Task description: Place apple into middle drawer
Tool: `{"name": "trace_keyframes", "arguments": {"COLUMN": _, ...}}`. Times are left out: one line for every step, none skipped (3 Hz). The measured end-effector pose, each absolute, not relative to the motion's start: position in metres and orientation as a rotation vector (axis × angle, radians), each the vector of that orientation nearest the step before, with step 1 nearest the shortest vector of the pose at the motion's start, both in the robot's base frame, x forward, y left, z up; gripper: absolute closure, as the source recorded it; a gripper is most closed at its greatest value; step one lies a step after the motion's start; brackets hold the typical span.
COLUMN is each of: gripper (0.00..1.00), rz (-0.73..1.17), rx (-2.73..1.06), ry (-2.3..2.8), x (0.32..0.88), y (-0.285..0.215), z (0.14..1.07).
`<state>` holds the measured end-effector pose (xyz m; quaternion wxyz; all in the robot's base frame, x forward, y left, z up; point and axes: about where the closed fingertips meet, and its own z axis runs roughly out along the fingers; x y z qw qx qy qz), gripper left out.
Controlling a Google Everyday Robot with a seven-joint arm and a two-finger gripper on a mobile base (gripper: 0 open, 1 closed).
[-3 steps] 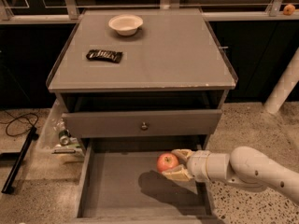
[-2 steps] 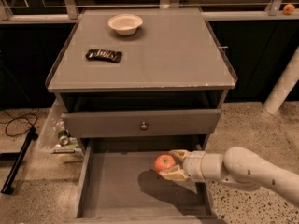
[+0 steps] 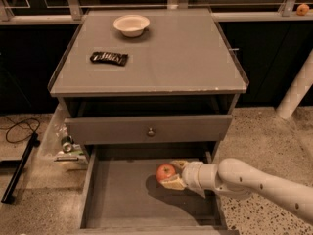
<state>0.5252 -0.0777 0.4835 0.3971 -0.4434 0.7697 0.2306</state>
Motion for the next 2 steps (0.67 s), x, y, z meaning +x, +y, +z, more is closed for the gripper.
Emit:
{"name": "trace_keyframes", "arguments": {"gripper": 1.0, "rz": 0.578, "rx": -1.115, "ry": 1.946, "x": 0.536, "y": -0.071, "z": 0.454}}
{"name": "trace_keyframes", "arguments": {"gripper": 1.0, "rz": 0.571, "rx": -1.108, "ry": 1.914, "x": 0.549, "y": -0.066, "z": 0.432}}
